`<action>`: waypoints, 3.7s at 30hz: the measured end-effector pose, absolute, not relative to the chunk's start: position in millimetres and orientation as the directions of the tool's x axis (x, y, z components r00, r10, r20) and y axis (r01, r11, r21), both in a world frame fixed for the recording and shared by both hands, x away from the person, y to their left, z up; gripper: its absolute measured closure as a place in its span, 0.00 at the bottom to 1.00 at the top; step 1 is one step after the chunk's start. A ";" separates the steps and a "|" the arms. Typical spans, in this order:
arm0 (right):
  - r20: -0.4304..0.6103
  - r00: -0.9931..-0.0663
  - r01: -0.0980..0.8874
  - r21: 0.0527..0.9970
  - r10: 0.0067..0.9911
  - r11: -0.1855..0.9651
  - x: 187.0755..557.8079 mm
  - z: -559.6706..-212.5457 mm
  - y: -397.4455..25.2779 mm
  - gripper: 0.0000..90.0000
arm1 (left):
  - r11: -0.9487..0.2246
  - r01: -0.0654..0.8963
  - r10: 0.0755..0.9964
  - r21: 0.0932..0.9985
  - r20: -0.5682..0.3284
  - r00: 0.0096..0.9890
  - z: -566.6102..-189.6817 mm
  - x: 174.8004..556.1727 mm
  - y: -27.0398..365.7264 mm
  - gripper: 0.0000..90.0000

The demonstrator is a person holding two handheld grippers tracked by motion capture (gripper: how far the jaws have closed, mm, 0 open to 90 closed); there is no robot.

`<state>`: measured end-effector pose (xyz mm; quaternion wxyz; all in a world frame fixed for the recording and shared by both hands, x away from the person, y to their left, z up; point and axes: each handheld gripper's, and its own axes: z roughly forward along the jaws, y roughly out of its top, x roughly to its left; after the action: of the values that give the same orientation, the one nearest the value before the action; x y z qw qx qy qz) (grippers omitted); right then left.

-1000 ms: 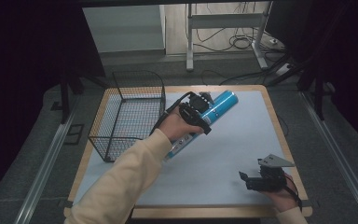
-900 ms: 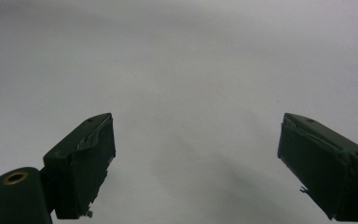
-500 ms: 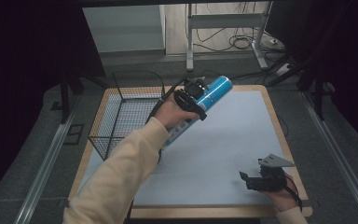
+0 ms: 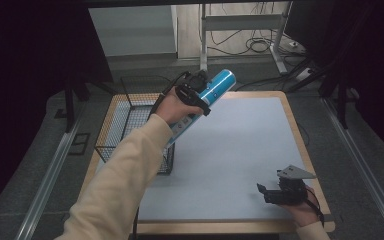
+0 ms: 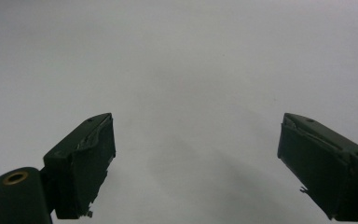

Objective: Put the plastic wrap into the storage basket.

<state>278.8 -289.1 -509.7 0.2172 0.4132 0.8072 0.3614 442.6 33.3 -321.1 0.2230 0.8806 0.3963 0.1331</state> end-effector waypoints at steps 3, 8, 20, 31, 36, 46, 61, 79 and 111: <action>-0.054 -0.563 0.510 0.763 0.825 0.398 279.2 -509.8 -289.3 0.13 | -0.573 0.646 0.767 0.504 0.053 0.639 -318.8 448.6 39.2 0.35; -0.054 -0.560 0.510 0.764 0.827 0.395 278.9 -509.0 -290.1 0.13 | -0.577 0.653 0.771 0.491 0.064 0.633 -322.4 453.4 44.2 0.35; -0.062 -0.557 0.495 0.776 0.828 0.391 278.2 -506.6 -291.1 0.13 | -0.560 0.678 0.794 0.476 0.072 0.604 -332.6 463.6 60.7 0.35; -0.060 -0.554 0.496 0.777 0.830 0.387 277.6 -505.8 -291.6 0.13 | -0.530 0.700 0.818 0.478 0.072 0.571 -337.6 477.9 76.3 0.35; -0.059 -0.555 0.497 0.776 0.830 0.387 277.9 -506.0 -291.7 0.13 | -0.511 0.716 0.834 0.476 0.073 0.547 -341.9 483.0 87.4 0.35; -0.061 -0.553 0.500 0.774 0.831 0.389 278.2 -506.8 -291.4 0.13 | -0.494 0.744 0.853 0.451 0.084 0.515 -353.0 495.0 107.6 0.35; -0.061 -0.551 0.508 0.767 0.833 0.392 279.3 -508.7 -292.2 0.13 | -0.468 0.783 0.874 0.411 0.081 0.480 -387.3 516.2 128.3 0.35; -0.063 -0.558 0.508 0.763 0.827 0.400 278.2 -509.1 -289.9 0.13 | -0.480 0.809 0.876 0.338 0.144 0.460 -418.7 522.6 133.2 0.35; -0.061 -0.568 0.511 0.756 0.821 0.410 277.6 -510.5 -287.7 0.13 | -0.433 0.778 0.892 0.455 0.093 0.442 -405.8 502.0 143.1 0.18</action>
<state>277.6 -287.7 -510.5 0.2178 0.4104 0.8110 0.3556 502.0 143.1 -405.8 0.1758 0.8308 0.5025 0.1622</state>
